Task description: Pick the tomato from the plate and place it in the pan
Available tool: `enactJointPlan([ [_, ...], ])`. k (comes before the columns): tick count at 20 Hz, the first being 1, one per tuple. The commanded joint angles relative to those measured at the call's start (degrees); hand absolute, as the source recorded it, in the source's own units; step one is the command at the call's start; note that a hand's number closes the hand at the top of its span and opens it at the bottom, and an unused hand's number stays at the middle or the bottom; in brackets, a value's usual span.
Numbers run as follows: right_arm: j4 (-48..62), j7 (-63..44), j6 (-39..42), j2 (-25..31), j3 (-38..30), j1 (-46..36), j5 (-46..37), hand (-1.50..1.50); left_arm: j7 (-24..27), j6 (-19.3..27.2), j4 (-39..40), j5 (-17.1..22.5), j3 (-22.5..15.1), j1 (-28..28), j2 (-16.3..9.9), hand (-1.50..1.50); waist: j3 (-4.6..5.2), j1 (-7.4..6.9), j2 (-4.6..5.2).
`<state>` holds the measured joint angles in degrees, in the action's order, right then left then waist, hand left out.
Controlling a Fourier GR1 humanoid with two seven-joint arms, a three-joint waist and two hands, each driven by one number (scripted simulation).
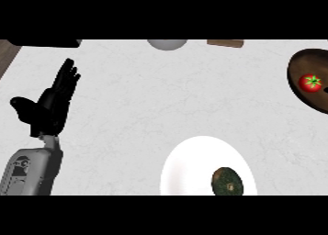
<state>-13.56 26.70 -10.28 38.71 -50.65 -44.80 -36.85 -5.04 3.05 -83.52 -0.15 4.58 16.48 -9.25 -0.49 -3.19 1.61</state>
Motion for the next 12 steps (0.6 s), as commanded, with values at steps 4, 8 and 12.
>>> enactJointPlan([
  [4, 2.0, 5.9, 13.8, 3.2, -5.5, 2.1, 8.1, -1.50, -1.3, 0.0, 0.6, 0.4, 2.1, 0.6, -1.8, 0.00, 0.27, 1.94, -0.98],
  [8, 1.0, 13.4, 24.7, 5.6, -6.5, 11.0, 11.2, -1.50, 0.7, -1.0, -3.6, 1.2, 1.4, -6.4, -0.9, 0.00, 0.43, 3.19, -1.82],
  [12, -2.9, 14.1, 29.3, 5.0, -5.0, 14.1, 14.0, -1.50, 1.3, 0.6, -3.1, -0.5, 0.8, -6.6, 0.2, 0.00, 0.57, 3.77, -1.92],
])
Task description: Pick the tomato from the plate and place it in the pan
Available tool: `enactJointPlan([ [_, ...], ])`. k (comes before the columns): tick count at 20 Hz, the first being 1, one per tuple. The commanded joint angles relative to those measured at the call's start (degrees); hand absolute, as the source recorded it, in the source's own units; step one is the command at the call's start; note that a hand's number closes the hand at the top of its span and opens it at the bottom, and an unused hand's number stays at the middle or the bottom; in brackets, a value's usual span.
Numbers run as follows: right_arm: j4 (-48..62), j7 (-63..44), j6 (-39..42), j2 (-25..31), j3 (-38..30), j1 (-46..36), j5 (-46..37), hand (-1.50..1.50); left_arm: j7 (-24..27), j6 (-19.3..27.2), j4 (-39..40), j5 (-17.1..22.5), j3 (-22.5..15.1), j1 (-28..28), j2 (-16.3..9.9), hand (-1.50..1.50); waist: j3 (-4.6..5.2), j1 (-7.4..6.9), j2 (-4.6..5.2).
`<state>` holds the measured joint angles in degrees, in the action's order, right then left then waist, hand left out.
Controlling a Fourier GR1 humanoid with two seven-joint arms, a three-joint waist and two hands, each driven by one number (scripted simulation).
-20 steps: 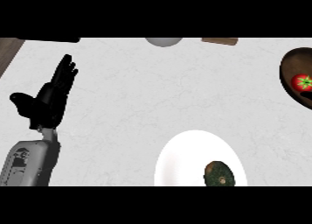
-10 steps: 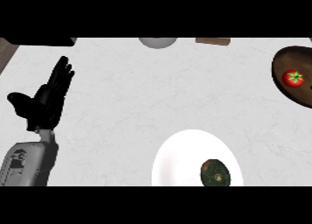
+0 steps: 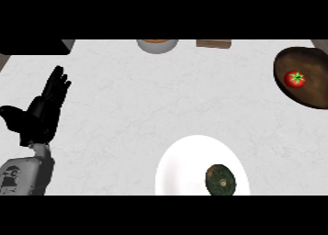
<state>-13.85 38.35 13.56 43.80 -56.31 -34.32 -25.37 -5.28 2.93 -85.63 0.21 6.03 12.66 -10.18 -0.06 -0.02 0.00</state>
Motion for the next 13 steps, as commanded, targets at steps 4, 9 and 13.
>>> enactJointPlan([
  [4, -7.5, -0.2, 10.4, 2.0, 0.6, 8.6, 4.8, -1.50, 3.0, 1.2, 0.8, -2.1, 0.0, -3.0, 0.3, 0.00, 0.30, 1.80, -0.68],
  [9, -17.9, -1.0, 14.4, -3.1, 0.8, 17.8, 9.3, -1.50, 2.3, 0.0, 0.8, -1.0, 0.6, -3.0, 0.1, 0.00, 0.26, 1.53, -0.52],
  [13, -32.1, -9.9, 11.5, -8.4, 2.5, 20.1, 10.9, -1.50, -2.5, 0.6, -3.0, -0.6, 0.3, -0.5, -0.1, 0.00, 0.24, 1.18, -0.47],
])
